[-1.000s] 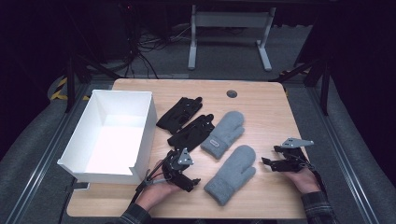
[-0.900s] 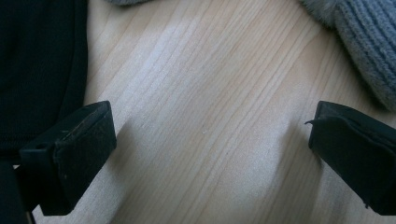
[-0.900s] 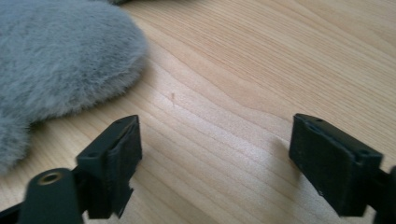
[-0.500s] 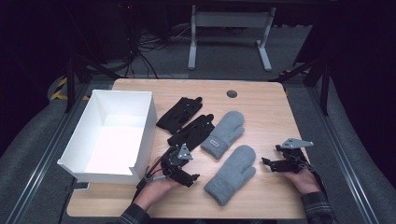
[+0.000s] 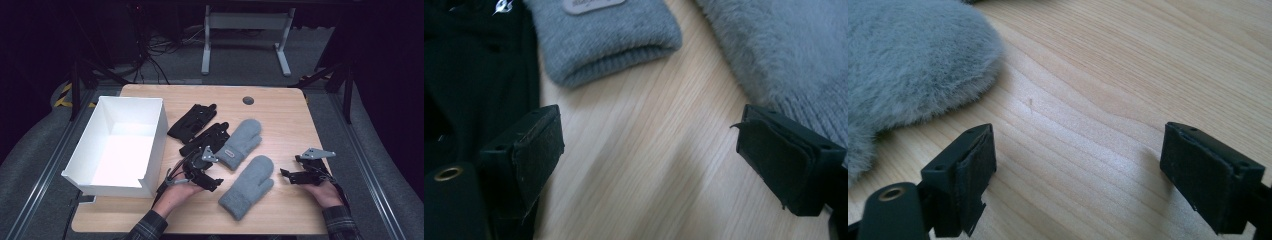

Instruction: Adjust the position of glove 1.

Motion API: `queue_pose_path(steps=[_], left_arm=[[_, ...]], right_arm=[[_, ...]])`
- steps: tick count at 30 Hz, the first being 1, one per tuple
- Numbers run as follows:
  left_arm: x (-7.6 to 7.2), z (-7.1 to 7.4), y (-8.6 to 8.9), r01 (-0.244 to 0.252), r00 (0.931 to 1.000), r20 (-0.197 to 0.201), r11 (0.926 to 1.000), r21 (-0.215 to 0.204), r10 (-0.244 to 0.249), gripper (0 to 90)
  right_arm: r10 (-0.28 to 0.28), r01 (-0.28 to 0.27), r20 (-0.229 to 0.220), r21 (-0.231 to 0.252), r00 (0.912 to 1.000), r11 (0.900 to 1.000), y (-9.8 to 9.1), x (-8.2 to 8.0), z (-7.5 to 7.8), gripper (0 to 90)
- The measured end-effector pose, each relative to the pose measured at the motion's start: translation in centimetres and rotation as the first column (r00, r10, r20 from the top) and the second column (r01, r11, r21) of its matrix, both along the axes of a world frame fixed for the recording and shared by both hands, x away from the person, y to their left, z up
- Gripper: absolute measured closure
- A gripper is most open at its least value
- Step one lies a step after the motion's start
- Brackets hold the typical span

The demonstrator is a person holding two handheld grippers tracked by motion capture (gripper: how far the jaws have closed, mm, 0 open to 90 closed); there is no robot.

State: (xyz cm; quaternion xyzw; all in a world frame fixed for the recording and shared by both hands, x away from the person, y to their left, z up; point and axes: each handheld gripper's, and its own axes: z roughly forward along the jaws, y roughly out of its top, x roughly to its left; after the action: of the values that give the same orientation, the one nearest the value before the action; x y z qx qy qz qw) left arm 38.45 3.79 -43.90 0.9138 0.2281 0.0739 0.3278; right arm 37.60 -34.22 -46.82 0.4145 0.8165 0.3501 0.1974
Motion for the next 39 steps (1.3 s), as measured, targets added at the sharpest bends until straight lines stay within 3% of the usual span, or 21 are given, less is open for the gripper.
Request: queue_pose_path(steps=[4,8,12,14,16,19,21,24,27,39], left_arm=[[0.6,-0.1,-0.7,0.013,0.9998,-0.018,0.9999,-0.009,-0.014,13.1],[1.2,0.2,-1.2,0.013,0.9997,-0.019,0.9999,0.008,-0.013,13.3],[2.1,0.9,-1.5,0.002,0.9991,-0.042,0.9997,-0.025,-0.003,14.8],[2.7,1.3,-1.7,0.004,0.9996,-0.028,0.9998,-0.018,-0.004,14.9],[3.2,1.7,-1.9,-0.007,0.9994,-0.033,0.9985,-0.054,0.005,16.1],[3.7,2.0,-2.5,-0.005,0.9995,-0.031,0.9989,-0.048,0.004,16.2],[4.1,2.1,-2.7,-0.019,0.9991,-0.038,0.997,-0.075,0.016,17.3],[4.8,2.2,-3.3,-0.03,0.9992,-0.027,0.9975,-0.063,0.028,17.5],[5.7,2.5,-3.8,-0.041,0.999,-0.024,0.9957,-0.083,0.039,18.5],[8.8,1.6,-6.1,-0.092,0.9956,-0.026,0.9894,-0.113,0.089,25.1]], right_arm=[[0.001,-0.001,0.0,0.001,1.0,1.0,0.0,0.0,0.0,15.0],[0.001,-0.001,-0.001,0.002,1.0,1.0,0.0,0.0,0.0,15.0],[0.001,-0.001,-0.001,0.002,1.0,1.0,0.0,0.0,0.0,15.0],[0.001,-0.001,-0.001,0.003,1.0,1.0,0.0,0.0,0.0,15.2],[0.002,-0.002,-0.002,0.003,1.0,1.0,0.0,0.0,0.0,15.2],[0.002,-0.002,-0.001,0.003,1.0,1.0,0.0,0.0,0.0,15.2],[0.002,-0.002,-0.002,0.003,1.0,1.0,0.0,0.0,0.0,15.2],[0.002,-0.002,-0.001,0.003,1.0,1.0,0.0,0.0,0.0,15.2],[0.002,-0.002,-0.001,0.003,1.0,1.0,0.0,0.0,0.0,15.2],[-0.001,0.001,-0.001,0.002,1.0,1.0,0.0,0.0,0.0,15.3]])
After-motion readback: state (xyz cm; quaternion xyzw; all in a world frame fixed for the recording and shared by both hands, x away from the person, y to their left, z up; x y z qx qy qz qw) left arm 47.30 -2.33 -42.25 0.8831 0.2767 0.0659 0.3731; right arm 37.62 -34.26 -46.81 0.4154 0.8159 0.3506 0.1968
